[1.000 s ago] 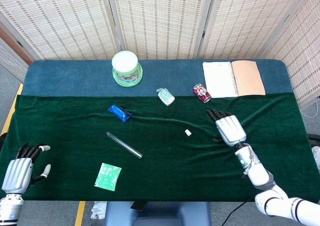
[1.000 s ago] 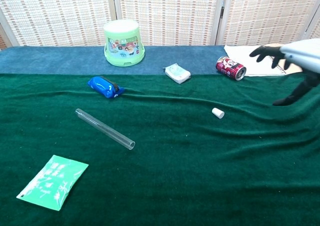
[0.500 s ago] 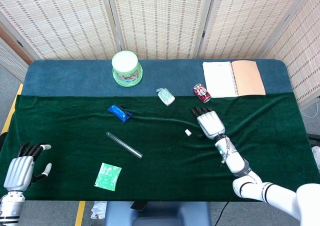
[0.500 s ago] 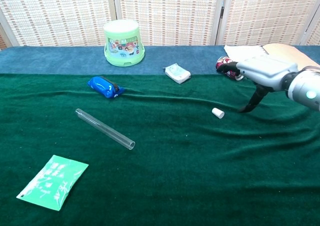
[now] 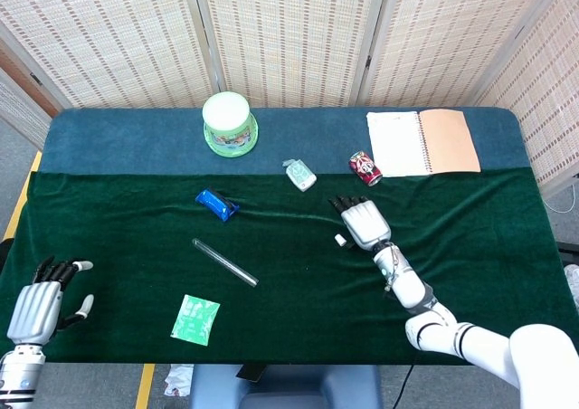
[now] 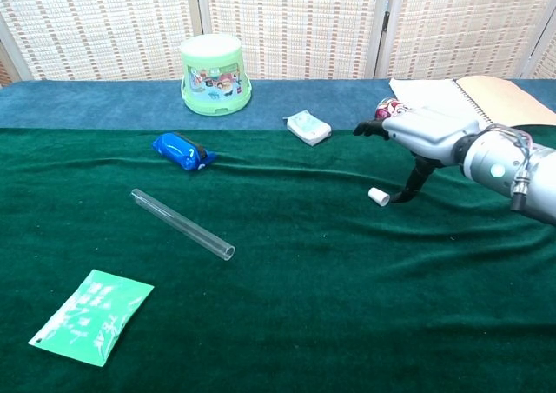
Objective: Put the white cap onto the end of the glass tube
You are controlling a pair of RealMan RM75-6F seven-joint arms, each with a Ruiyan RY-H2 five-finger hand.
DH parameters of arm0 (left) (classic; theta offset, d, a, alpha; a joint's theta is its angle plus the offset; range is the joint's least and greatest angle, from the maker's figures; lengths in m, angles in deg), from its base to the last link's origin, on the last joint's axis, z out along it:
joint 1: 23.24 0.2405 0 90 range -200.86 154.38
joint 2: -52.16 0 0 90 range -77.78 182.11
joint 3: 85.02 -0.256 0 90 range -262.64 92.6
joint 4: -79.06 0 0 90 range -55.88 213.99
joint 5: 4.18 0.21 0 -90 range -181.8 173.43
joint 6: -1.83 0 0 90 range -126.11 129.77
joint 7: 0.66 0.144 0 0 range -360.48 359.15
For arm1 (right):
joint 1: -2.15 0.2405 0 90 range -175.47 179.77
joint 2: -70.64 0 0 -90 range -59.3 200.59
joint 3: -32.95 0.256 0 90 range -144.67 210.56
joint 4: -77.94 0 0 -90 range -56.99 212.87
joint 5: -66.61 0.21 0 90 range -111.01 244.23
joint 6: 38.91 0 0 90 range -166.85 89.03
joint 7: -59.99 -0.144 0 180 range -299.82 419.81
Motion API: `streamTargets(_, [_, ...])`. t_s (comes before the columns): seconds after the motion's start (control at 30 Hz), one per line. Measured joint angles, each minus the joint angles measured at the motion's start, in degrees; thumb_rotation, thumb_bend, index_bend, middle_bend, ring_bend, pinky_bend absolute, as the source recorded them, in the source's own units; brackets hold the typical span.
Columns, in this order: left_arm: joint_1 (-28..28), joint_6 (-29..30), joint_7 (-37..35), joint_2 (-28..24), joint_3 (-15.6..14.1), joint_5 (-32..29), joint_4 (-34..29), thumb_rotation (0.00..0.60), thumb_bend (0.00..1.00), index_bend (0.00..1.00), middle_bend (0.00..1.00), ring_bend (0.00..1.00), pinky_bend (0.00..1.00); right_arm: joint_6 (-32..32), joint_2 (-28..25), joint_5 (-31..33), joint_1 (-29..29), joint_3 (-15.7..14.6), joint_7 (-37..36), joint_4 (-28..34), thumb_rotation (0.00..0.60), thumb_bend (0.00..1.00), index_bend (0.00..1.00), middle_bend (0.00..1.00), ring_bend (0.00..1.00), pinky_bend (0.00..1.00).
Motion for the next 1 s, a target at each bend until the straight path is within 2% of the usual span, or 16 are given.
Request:
streamTargets(0.47, [-0.15, -0.49, -0.03, 0.55, -0.09, -0.37, 0.77, 0.600, 0.41, 0.31, 0.26, 0.24, 0.11, 1.14, 1.93, 2.75, 3.74, 1.78, 2.27, -2.22, 0.534, 0.16, 0.10, 0.15, 0.21, 0.28])
streamTargets(1.0, [-0.48, -1.52, 0.06, 1.04, -0.25, -0.93, 1.54, 0.600, 0.41, 0.31, 0.26, 0.24, 0.11, 2.10, 3.47, 4.97, 6.52, 2.46, 3.43, -4.51, 0.537, 0.16, 0.09, 0.15, 0.23, 0.28])
